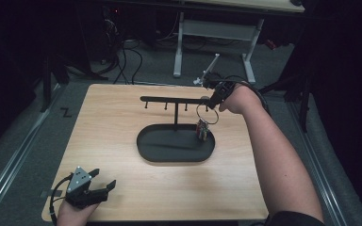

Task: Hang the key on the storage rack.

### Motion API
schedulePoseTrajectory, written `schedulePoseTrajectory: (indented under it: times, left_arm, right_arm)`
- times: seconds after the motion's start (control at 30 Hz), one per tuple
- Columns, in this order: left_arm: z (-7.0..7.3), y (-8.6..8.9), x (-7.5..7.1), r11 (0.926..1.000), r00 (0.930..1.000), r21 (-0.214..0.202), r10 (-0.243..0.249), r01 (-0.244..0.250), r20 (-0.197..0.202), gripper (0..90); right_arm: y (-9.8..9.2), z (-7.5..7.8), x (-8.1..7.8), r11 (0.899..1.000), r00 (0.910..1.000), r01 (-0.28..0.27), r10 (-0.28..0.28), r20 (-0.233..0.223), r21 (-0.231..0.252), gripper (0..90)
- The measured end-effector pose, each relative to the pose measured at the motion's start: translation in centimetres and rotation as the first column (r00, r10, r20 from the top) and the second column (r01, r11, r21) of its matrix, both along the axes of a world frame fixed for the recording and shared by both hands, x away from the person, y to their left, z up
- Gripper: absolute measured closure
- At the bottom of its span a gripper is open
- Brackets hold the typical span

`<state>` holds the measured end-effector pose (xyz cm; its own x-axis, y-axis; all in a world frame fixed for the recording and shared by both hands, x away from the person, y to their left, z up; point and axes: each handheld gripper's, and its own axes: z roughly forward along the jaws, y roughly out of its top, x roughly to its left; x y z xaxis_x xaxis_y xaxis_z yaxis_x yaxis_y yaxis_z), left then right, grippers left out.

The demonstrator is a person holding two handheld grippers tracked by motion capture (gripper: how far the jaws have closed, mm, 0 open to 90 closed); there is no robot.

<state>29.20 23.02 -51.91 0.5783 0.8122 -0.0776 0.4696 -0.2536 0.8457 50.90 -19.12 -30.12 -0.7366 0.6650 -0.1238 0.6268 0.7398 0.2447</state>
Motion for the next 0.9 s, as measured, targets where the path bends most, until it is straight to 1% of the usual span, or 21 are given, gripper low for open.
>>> schedulePoseTrajectory:
  times: [0.07, 0.1, 0.17, 0.3, 0.33, 0.4, 0.47, 0.5, 0.53, 0.57, 0.6, 0.67, 0.7, 0.73, 0.77, 0.8, 0.83, 0.87, 0.9]
  left_arm:
    - [0.0, 0.0, 0.0, 1.0, 1.0, 0.001, -0.001, 0.001, -0.002, 21.2]
    - [0.0, 0.0, 0.0, 1.0, 1.0, 0.001, -0.001, 0.001, -0.003, 21.2]
    - [0.0, 0.0, 0.0, 1.0, 1.0, 0.0, -0.002, 0.002, 0.0, 21.2]
    - [0.0, -0.1, 0.0, 1.0, 1.0, -0.001, -0.002, 0.002, -0.001, 21.2]
    - [0.0, -0.1, 0.0, 1.0, 1.0, -0.002, -0.002, 0.002, 0.0, 21.2]
    - [0.0, 0.0, 0.0, 1.0, 1.0, -0.004, -0.001, 0.001, 0.001, 21.2]
    - [0.0, -0.1, 0.0, 1.0, 1.0, -0.003, -0.001, 0.001, 0.0, 21.2]
    - [0.0, 0.0, 0.0, 1.0, 1.0, -0.001, -0.001, 0.001, 0.0, 21.2]
    - [0.0, 0.0, 0.0, 1.0, 1.0, -0.002, 0.0, 0.0, 0.001, 21.2]
    - [0.0, 0.0, 0.0, 1.0, 1.0, -0.002, 0.001, -0.001, 0.003, 21.2]
    - [0.0, 0.0, 0.0, 1.0, 1.0, -0.001, 0.002, -0.002, 0.005, 21.2]
    - [0.0, -0.1, 0.0, 1.0, 1.0, 0.001, 0.003, -0.003, 0.005, 21.2]
    - [0.0, -0.1, 0.1, 1.0, 1.0, 0.001, 0.003, -0.003, 0.007, 21.2]
    - [0.0, -0.1, 0.1, 1.0, 1.0, 0.004, 0.001, -0.001, 0.007, 21.2]
    - [0.0, -0.2, 0.1, 1.0, 1.0, 0.006, 0.0, 0.0, 0.004, 21.2]
    - [0.0, -0.2, 0.1, 1.0, 1.0, 0.006, -0.001, 0.001, 0.005, 21.2]
    - [-0.1, -0.3, 0.1, 1.0, 1.0, 0.008, -0.002, 0.002, 0.004, 21.2]
    - [-0.1, -0.3, 0.1, 1.0, 1.0, 0.009, -0.001, 0.001, 0.005, 21.2]
    - [-0.1, -0.3, 0.1, 0.9999, 1.0, 0.012, -0.004, 0.004, 0.002, 21.2]
  right_arm:
    - [0.0, -0.1, 0.0, 1.0, 0.9999, -0.011, 0.011, 0.007, 0.007, 87.0]
    - [0.1, -0.1, 0.0, 1.0, 1.0, -0.009, 0.009, 0.004, 0.011, 86.9]
    - [0.2, 0.0, -0.1, 1.0, 0.9999, -0.004, 0.004, 0.015, 0.009, 86.4]
    - [0.2, 0.2, -0.3, 1.0, 0.9994, -0.009, 0.008, 0.034, 0.015, 82.4]
    - [0.2, 0.2, -0.4, 1.0, 0.9993, 0.007, -0.007, 0.036, 0.027, 81.5]
    - [0.2, 0.5, -0.6, 0.999, 0.9987, 0.02, -0.022, 0.047, 0.042, 78.9]
    - [0.1, 0.6, -0.8, 0.998, 0.9978, 0.034, -0.037, 0.056, 0.056, 74.2]
    - [0.1, 0.6, -0.8, 0.998, 0.9975, 0.034, -0.038, 0.06, 0.059, 72.9]
    - [0.0, 0.6, -0.9, 0.997, 0.9976, 0.03, -0.034, 0.061, 0.073, 71.8]
    - [0.0, 0.6, -1.0, 0.996, 0.9974, 0.037, -0.042, 0.058, 0.083, 69.8]
    - [0.0, 0.6, -1.0, 0.996, 0.9971, 0.032, -0.038, 0.066, 0.089, 67.7]
    - [0.0, 0.5, -1.3, 0.994, 0.9953, 0.057, -0.064, 0.073, 0.095, 60.9]
    - [-0.1, 0.5, -1.2, 0.994, 0.9949, 0.049, -0.057, 0.083, 0.096, 57.2]
    - [-0.1, 0.4, -1.3, 0.994, 0.9942, 0.054, -0.063, 0.087, 0.096, 54.3]
    - [-0.1, 0.4, -1.3, 0.993, 0.9935, 0.07, -0.078, 0.083, 0.1, 50.6]
    - [-0.1, 0.3, -1.3, 0.992, 0.9932, 0.071, -0.08, 0.084, 0.106, 47.7]
    - [-0.1, 0.3, -1.4, 0.987, 0.9915, 0.102, -0.111, 0.068, 0.12, 45.0]
    - [0.0, 0.3, -1.5, 0.987, 0.9911, 0.108, -0.116, 0.065, 0.12, 42.1]
    - [-0.1, 0.3, -1.4, 0.989, 0.9922, 0.087, -0.096, 0.079, 0.116, 40.8]
